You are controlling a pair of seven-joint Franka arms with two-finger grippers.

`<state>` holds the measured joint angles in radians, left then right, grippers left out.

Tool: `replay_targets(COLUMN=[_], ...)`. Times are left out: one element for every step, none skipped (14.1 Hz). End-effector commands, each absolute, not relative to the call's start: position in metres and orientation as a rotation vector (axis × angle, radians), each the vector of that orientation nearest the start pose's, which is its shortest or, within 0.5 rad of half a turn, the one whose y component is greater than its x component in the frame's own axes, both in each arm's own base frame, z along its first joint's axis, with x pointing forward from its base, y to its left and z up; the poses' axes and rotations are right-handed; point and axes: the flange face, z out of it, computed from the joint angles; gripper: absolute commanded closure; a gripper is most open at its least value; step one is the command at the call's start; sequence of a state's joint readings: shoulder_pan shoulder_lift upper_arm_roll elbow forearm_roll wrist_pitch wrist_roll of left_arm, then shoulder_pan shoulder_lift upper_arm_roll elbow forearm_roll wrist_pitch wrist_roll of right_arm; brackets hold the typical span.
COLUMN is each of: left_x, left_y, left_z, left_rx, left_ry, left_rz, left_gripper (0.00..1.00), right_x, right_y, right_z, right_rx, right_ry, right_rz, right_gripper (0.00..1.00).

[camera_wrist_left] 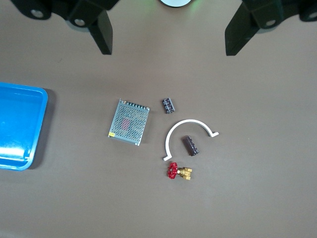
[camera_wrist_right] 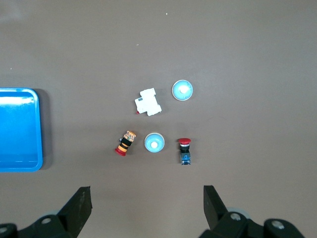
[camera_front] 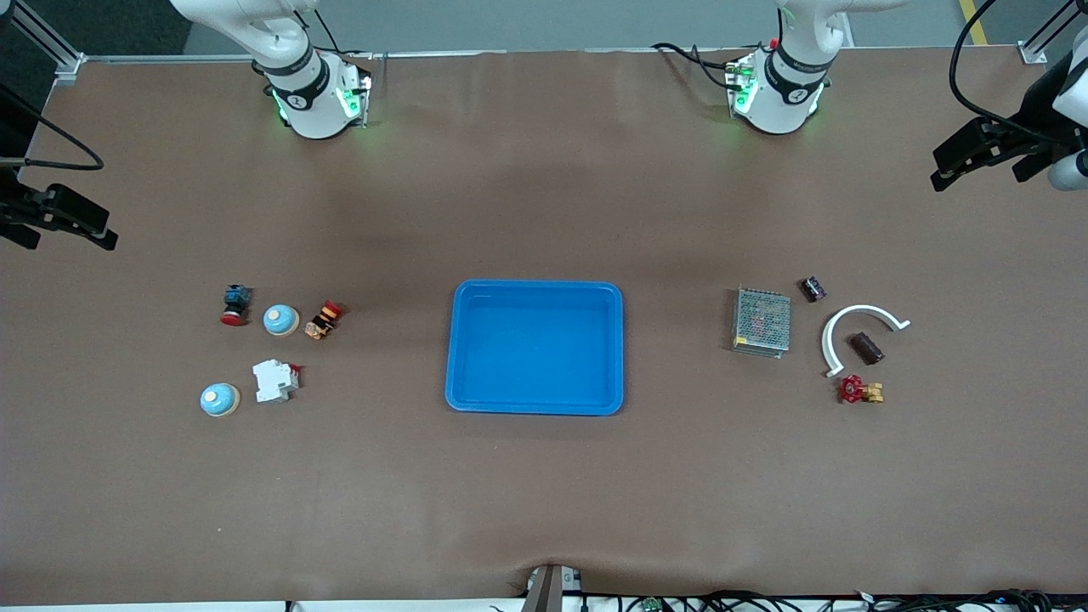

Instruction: Place electrolytic capacitor and blue bell in tray

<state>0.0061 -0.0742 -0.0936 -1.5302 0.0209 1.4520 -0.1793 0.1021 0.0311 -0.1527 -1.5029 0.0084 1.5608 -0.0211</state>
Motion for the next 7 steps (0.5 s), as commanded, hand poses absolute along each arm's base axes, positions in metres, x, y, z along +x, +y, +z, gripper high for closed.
replay_targets(left_x=[0.514, 0.515, 0.516, 0.517, 0.517, 0.516, 0.516], left_y=[-0.041, -0.038, -0.038, -0.038, -0.037, -0.038, -0.039], left_z=[0.682, 0.684, 0.686, 0.685, 0.678, 0.669, 0.659], left_rx=[-3.107, -3.112, -3.113, -3.115, -3.121, -3.118, -3.114], left_ry=[-0.151, -0.162, -0.165, -0.157, -0.156, -0.155, -0.165], left_rz=[-0.008, -0.014, -0.021, -0.018, 0.014, 0.071, 0.102], left_gripper=[0.0, 0.0, 0.0, 0.0, 0.0, 0.0, 0.0], right_x=[0.56, 0.561, 0.561, 0.561, 0.56, 0.56, 0.56], right_y=[-0.023, -0.023, -0.024, -0.023, -0.023, -0.023, -0.023], right_z=[0.641, 0.641, 0.641, 0.641, 0.641, 0.641, 0.641], right_rx=[-3.151, -3.151, -3.151, -3.151, -3.151, -3.151, -3.151], right_ry=[0.053, 0.053, 0.056, 0.053, 0.053, 0.053, 0.056], right_rz=[-0.044, -0.046, -0.046, -0.046, -0.041, -0.041, -0.041], right_gripper=[0.0, 0.0, 0.0, 0.0, 0.0, 0.0, 0.0])
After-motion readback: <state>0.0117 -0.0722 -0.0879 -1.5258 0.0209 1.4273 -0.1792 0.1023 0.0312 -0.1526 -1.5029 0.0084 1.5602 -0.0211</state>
